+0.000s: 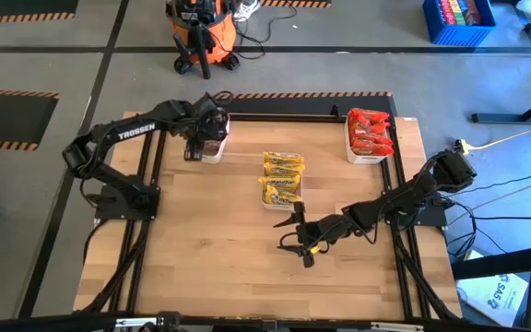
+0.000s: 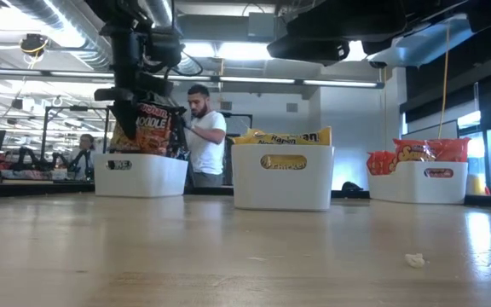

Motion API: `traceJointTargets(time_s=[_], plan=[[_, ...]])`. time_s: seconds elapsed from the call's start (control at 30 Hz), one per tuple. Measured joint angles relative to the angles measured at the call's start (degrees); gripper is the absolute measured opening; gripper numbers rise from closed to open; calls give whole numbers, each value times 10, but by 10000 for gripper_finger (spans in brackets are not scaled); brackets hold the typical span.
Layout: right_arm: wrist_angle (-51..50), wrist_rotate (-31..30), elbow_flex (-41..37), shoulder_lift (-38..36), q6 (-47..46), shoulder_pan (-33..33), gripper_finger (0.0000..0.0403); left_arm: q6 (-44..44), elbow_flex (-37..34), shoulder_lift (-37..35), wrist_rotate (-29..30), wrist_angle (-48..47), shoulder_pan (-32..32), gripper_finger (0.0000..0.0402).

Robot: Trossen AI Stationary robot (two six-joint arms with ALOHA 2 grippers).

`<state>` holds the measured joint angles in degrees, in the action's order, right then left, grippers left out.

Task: Sort Maruchan noodles
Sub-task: Put the black noodle pack into the white left bin

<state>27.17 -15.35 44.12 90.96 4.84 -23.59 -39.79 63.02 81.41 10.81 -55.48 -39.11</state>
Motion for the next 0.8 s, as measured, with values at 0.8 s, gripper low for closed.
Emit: traceJointTargets(time_s=[0.8], plan=[[26, 26, 0, 0, 2, 0, 260, 13, -134, 0, -15, 123, -39, 146]])
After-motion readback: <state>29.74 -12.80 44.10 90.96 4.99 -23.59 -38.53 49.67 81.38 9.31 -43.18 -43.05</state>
